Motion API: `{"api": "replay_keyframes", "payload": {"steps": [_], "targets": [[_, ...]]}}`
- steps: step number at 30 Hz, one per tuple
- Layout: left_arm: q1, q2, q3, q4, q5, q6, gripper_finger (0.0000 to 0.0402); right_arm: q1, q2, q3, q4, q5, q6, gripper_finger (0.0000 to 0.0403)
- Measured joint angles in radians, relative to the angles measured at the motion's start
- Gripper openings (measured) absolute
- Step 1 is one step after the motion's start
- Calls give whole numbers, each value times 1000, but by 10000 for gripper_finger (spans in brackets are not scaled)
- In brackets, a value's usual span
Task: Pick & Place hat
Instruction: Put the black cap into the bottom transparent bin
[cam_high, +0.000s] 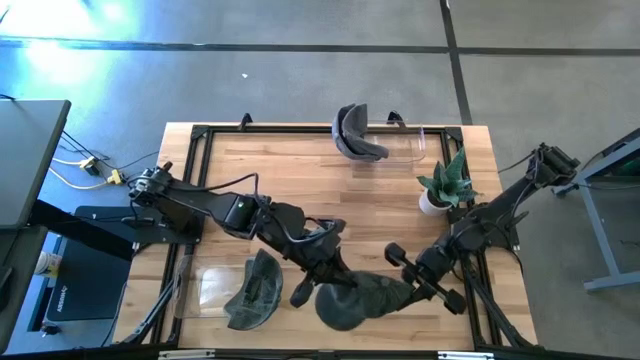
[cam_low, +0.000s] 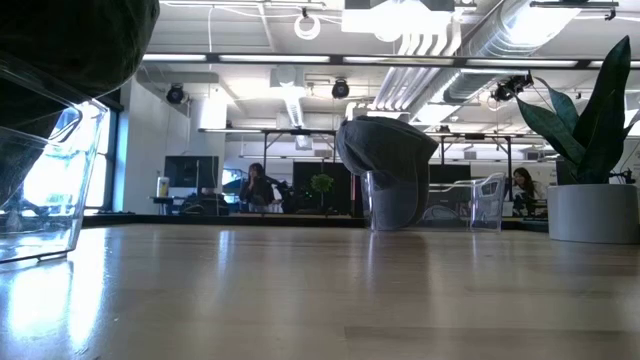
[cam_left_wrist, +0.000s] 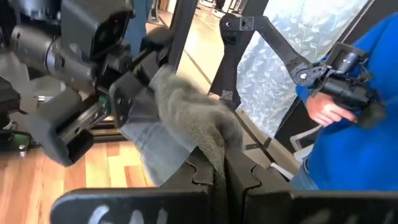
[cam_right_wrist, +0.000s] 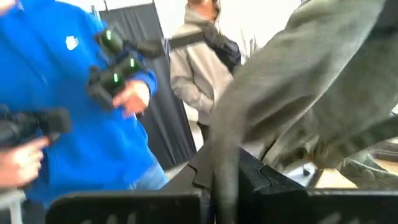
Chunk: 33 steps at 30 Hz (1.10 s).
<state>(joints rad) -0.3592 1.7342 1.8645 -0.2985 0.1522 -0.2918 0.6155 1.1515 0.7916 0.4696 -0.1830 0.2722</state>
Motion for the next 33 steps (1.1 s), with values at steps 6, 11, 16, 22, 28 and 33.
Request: {"api": "replay_keyframes", "payload": {"steps": [6,11,16,22,28,33], "targets": [[20,4,0,-17,44,-49,50,-1,0,64,-47,-2,42,8],[40,5,0,-19,57,-59,150,-22,0,122,-144,-10,43,5],[39,48,0,62,82,-32,231,-50,0,156,-194,-28,43,3],[40,87,-2,115,196,-44,260,-72,0,165,-203,-57,77,3],[38,84,0,145,373,-84,242,-72,0,165,-249,-70,119,3],[27,84,0,253,504,-184,214,-72,0,165,-271,-90,150,3]]}}
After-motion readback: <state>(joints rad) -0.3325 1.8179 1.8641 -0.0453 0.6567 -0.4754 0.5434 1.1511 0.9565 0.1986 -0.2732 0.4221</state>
